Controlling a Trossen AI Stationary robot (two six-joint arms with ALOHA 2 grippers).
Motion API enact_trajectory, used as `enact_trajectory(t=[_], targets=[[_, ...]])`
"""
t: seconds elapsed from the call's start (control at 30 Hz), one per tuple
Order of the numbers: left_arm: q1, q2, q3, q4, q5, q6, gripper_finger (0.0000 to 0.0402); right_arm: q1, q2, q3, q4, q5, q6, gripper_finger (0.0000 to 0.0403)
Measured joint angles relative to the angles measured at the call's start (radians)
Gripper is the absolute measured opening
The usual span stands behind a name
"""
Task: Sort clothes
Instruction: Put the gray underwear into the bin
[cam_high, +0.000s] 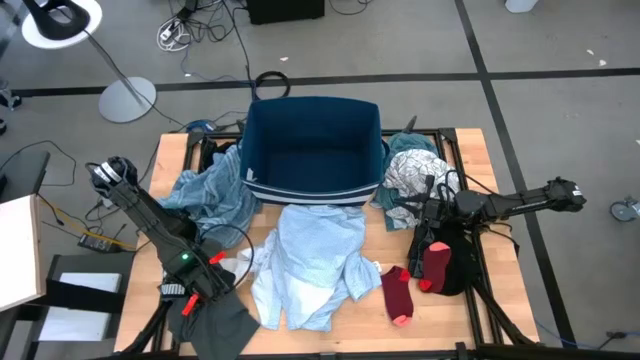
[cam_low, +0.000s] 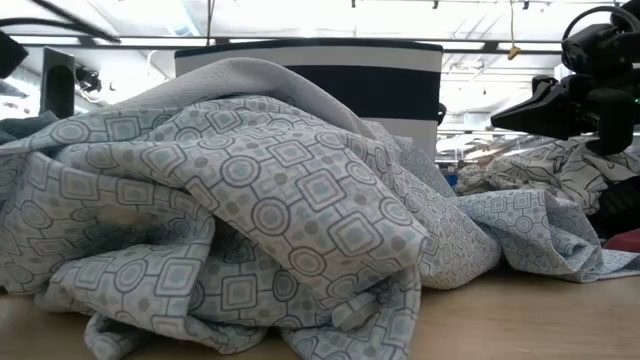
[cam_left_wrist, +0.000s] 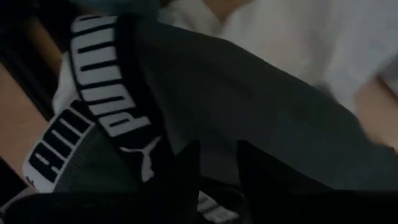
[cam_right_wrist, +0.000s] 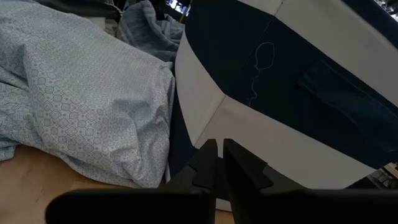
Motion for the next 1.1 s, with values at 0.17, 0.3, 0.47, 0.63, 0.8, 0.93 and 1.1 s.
enact_trajectory(t=[0.17, 0.3, 0.47, 0.63, 0.8, 0.93, 1.1], targets=[[-0.001, 0.001, -0.086, 0.113, 0.036, -0.036, 0.0111, 0.0, 0.0, 0.0, 0.0, 0.0, 0.0, 0.0027], [0.001, 0.002, -0.136, 0.186, 0.097, -0.036, 0.0086, 0.0, 0.0, 0.0, 0.0, 0.0, 0.0, 0.0027], [0.001, 0.001, -0.109, 0.185, 0.086, 0.012, 0.0009, 0.0, 0.0, 0.0, 0.0, 0.0, 0.0, 0.0027], [0.002, 0.001, -0.037, 0.135, 0.038, 0.042, 0.0002, 0.0, 0.0, 0.0, 0.0, 0.0, 0.0, 0.0027], [0.002, 0.001, 0.101, -0.016, -0.002, 0.051, 0.0001, 0.0, 0.0, 0.0, 0.0, 0.0, 0.0, 0.0027], [0.002, 0.001, 0.244, -0.184, -0.064, 0.051, 0.0001, 0.0, 0.0, 0.0, 0.0, 0.0, 0.0, 0.0027], [0.002, 0.001, 0.433, -0.347, -0.198, 0.076, 0.0001, 0.0, 0.0, 0.0, 0.0, 0.0, 0.0, 0.0027]])
